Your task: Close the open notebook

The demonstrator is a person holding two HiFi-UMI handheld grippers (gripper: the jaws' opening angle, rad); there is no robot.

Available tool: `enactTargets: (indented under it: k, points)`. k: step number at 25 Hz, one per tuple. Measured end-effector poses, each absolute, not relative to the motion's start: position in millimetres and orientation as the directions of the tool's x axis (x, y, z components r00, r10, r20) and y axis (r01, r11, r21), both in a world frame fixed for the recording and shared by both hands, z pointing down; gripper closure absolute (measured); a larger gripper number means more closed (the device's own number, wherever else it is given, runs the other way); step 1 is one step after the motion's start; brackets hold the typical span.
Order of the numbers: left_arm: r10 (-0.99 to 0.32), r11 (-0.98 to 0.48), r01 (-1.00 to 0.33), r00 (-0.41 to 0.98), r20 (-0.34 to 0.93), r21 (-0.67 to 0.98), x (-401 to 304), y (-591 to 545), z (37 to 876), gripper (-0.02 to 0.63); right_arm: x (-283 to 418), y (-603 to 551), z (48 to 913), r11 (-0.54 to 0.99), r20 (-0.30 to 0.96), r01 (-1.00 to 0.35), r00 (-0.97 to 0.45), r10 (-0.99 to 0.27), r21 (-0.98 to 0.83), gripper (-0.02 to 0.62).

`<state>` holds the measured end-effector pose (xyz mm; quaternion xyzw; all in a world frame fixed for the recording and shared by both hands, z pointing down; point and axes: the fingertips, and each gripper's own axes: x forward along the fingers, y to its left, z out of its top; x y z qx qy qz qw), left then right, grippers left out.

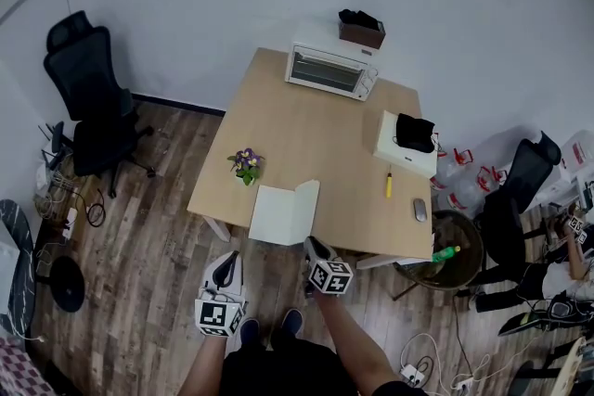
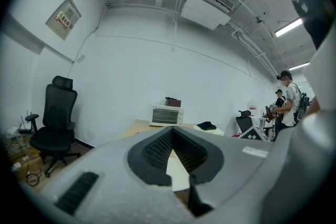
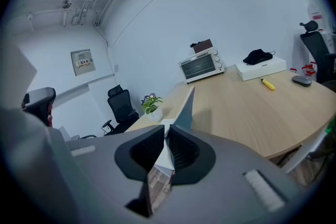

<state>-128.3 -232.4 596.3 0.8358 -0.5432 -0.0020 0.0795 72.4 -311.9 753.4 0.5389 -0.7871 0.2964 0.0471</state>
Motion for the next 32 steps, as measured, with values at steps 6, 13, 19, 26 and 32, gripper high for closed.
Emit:
enactTargets:
  k: [6,13,19,26,32]
  points:
    - [-0.912,-0.387,-0.912,0.4,0.087,0.132,-133.3,-229.4,596.1,0.61,60.1,-314.8,749.9,0.279,0.393,-0.872,-0.439,-0.808,-0.401,0.552]
    - [-0.913,-0.388,-0.912,0.4,0.084,0.135,-135.0,-227.7,594.4,0.609,42.1,-317.9,745.6,0.336,0.405,-0.868,-0.473,-0.782,-0.365,0.548]
    - [-0.913,-0.388,-0.911,0.4,0.074,0.14,-137.5,-228.7,593.0,0.609,23.7,-322.3,740.0,0.397,0.399,-0.858,-0.505,-0.765,-0.325,0.531]
    - [-0.92,-0.372,-0.918,0.384,0.079,0.136,-146.3,-227.1,592.9,0.609,8.0,-329.5,734.1,0.43,0.385,-0.84,-0.537,-0.751,-0.332,0.526]
    - [-0.929,-0.349,-0.924,0.363,0.071,0.154,-153.4,-229.5,591.0,0.609,2.7,-326.8,735.0,0.447,0.385,-0.832,-0.55,-0.741,-0.329,0.518]
